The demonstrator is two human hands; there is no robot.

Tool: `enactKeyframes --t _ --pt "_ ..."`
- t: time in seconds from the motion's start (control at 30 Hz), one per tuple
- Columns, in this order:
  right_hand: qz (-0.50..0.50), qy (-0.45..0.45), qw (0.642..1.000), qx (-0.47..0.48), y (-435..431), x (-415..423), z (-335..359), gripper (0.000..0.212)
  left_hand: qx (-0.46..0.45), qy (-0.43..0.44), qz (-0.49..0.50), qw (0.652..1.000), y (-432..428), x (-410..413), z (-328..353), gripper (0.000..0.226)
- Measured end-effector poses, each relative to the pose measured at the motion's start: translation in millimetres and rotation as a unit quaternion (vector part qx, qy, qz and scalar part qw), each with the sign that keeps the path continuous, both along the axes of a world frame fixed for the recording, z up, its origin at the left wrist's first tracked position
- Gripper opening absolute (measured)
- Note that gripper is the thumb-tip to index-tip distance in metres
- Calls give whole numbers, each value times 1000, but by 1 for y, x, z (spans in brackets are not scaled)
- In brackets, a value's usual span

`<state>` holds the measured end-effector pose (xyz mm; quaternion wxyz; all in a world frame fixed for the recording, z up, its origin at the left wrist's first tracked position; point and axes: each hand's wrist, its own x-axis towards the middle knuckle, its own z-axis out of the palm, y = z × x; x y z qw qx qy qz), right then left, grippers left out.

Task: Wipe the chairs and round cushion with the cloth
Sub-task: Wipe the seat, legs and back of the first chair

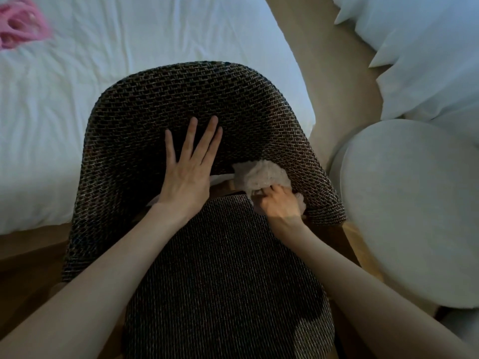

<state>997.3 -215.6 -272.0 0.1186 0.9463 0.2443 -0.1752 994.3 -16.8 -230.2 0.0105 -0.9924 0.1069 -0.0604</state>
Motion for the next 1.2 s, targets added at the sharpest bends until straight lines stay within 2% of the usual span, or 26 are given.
enactKeyframes --t 0.03,0.1,0.17,0.2,0.23,0.37,0.43,0.53,0.6,0.67,0.73,1.07,1.13,1.2 --pt "-12 0 1000 27 -1 -5 10 34 8 9 -4 1000 0 -1 1 87" --pt "15 -133 982 133 -6 -13 35 35 21 25 0 999 1 -1 4 94" --pt "24 -294 919 261 -14 -10 58 37 52 26 8 998 0 -1 8 96" --pt "18 -318 902 292 -18 -2 67 39 65 22 9 998 -2 0 9 94" --pt "17 -324 899 295 -20 7 74 40 67 19 7 998 -4 1 10 93" --pt "29 -252 950 180 -22 34 73 40 29 29 5 999 -14 6 11 93" --pt "51 -251 956 145 -29 30 63 41 23 33 7 999 -17 6 9 93" --pt "90 -259 961 45 -42 9 48 31 8 47 11 999 -20 4 6 93" --pt "87 -215 972 41 -52 -3 45 23 -1 53 20 998 -25 1 4 90" --pt "79 -132 987 44 -60 -15 42 26 -20 66 24 997 -31 -8 0 88" --pt "52 -86 993 56 -65 -23 41 31 -37 82 18 996 -36 -20 -5 88" --pt "1 -68 996 -64 -82 -93 36 35 -80 156 -14 984 -41 -105 -32 84" --pt "-48 -27 998 -34 -88 -117 32 35 -84 166 -14 982 -40 -120 -32 84" --pt "-147 21 985 90 -91 -143 31 32 -92 171 -19 981 -36 -135 -29 82"
